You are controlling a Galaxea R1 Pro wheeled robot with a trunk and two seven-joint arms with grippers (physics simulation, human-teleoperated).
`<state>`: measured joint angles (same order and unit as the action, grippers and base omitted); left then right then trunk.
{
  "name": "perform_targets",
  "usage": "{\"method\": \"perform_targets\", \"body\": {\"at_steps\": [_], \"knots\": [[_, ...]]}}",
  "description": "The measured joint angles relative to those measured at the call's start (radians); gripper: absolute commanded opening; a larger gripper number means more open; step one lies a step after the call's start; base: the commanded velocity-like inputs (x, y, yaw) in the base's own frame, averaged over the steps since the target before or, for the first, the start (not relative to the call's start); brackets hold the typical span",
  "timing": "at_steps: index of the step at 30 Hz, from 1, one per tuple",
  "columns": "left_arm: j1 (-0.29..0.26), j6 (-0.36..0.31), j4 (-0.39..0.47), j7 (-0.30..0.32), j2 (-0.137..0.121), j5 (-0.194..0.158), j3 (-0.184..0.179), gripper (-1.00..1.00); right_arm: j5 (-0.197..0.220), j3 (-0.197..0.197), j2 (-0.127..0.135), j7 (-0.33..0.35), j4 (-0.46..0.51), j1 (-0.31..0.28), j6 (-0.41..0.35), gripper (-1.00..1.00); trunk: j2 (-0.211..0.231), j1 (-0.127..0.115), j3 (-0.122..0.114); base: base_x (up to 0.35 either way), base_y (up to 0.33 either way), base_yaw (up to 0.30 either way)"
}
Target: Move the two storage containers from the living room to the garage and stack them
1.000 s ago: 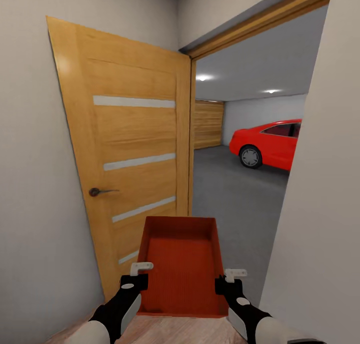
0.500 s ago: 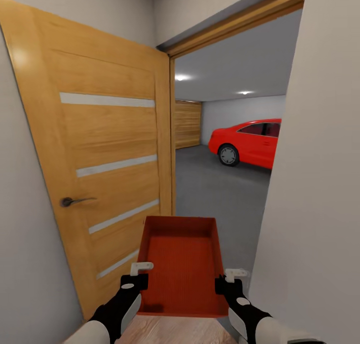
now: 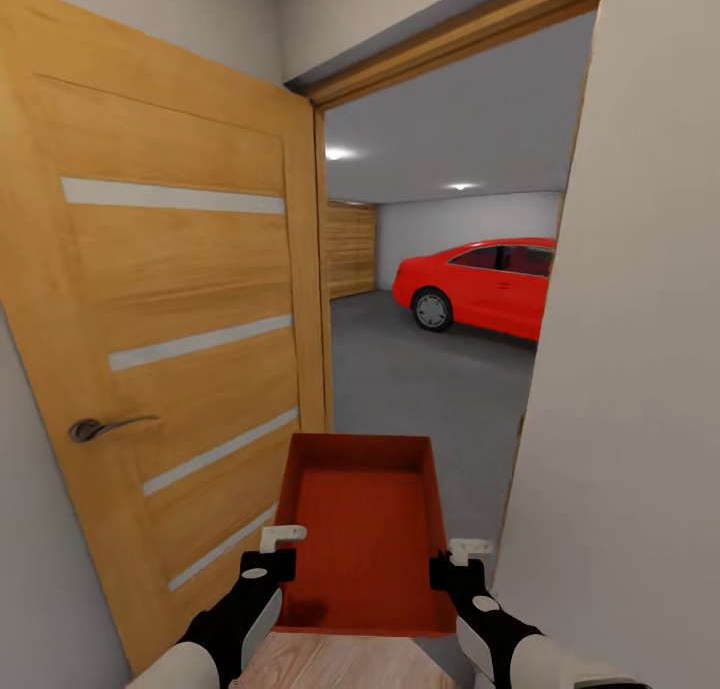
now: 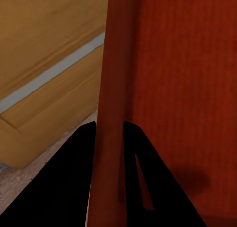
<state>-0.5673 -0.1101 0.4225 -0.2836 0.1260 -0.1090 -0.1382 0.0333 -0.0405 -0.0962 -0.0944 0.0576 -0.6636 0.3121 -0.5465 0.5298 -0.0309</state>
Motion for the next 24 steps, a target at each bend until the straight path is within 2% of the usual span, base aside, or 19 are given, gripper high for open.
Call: {"method": "perform_targets", "body": {"at_steps": [11, 24], "knots": [[0.000, 0.000, 0.000, 0.000, -0.001, -0.002, -0.002, -1.00, 0.000, -0.001, -0.001, -0.001, 0.000, 0.000, 0.000, -1.00, 0.000, 0.000, 0.000, 0.267, 0.226, -0.015], [0.000, 0.000, -0.001, 0.001, -0.001, -0.002, -0.001, -1.00, 0.003, -0.004, -0.001, -0.002, 0.000, 0.000, -0.001, -1.00, 0.000, 0.000, 0.000, 0.268, 0.227, -0.260]]}}
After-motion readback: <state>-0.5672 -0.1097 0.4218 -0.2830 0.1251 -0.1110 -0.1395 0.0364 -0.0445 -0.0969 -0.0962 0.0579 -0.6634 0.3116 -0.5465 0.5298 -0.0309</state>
